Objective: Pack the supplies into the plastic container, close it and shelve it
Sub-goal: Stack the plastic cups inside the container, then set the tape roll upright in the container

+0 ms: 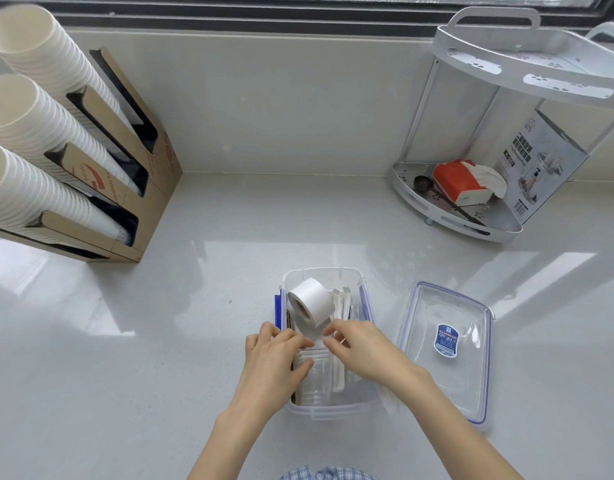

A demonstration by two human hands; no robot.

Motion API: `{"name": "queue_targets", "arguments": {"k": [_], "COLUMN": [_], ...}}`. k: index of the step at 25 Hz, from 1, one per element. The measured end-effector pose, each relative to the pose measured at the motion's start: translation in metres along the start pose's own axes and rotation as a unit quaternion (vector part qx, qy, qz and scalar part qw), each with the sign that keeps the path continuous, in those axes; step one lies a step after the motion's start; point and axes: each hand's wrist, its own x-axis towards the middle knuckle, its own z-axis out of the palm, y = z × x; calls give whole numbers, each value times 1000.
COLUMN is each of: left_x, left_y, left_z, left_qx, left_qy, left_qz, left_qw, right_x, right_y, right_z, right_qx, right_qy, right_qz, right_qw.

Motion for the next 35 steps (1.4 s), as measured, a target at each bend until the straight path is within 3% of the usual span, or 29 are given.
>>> {"name": "queue_targets", "arguments": {"k": [4,7,10,28,35], "left_x": [6,16,29,56,64], "left_y": [-1,-1,-2,-7,-8], "left_z": [-3,-6,-5,1,-2], "left_qx": [-26,-50,-62,-4,31], "left_qy": [23,68,91,42,27], "left_qz": [-4,-24,-44,-36,-18], "left_qw": [999,996,993,998,999], "right_x": [10,17,26,47,51], "right_y": [-6,-13,-16,-6,-4], "right_z": [-6,-6,-1,6,6], "right_qx": [40,41,45,187,176], "right_qy": [113,145,144,149,127], "right_qz": [-13,-7,8,82,95], "right_qw": [993,989,989,967,971]}}
